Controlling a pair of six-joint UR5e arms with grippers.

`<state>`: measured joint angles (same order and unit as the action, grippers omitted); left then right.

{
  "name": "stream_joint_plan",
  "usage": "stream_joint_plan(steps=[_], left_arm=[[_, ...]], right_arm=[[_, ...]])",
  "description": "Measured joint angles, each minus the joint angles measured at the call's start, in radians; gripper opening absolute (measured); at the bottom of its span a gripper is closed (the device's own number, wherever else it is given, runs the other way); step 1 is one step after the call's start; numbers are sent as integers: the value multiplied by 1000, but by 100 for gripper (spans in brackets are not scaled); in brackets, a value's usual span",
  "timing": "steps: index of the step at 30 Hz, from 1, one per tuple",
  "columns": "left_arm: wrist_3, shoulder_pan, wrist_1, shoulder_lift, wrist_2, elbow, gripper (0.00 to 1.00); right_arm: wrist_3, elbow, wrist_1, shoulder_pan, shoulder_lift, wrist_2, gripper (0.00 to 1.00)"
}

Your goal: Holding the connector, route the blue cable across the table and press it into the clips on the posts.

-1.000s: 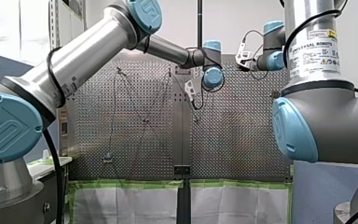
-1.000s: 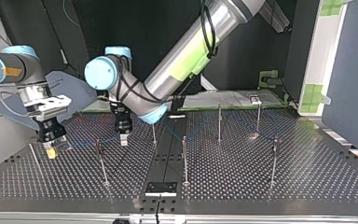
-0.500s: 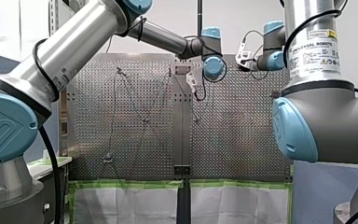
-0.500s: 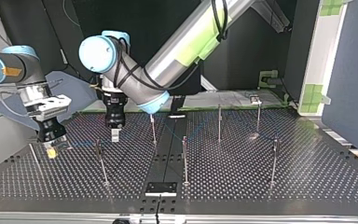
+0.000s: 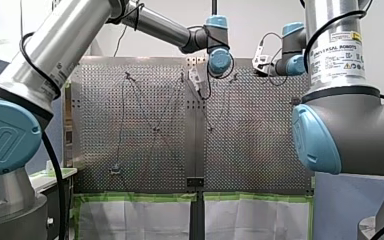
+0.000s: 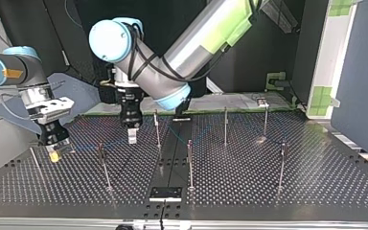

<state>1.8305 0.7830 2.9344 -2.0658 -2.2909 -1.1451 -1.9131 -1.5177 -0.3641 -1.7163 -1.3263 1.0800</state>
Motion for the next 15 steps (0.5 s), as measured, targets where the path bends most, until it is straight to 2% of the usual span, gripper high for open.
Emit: stream_joint_plan(steps=[6, 15], left_arm=[[-23, 6, 28, 60, 3, -60, 100], [-8, -4, -44, 144, 33, -144, 100]], right_arm=[[0, 0, 0, -1, 0, 0, 0], [2, 0, 1, -3, 0, 2, 0]])
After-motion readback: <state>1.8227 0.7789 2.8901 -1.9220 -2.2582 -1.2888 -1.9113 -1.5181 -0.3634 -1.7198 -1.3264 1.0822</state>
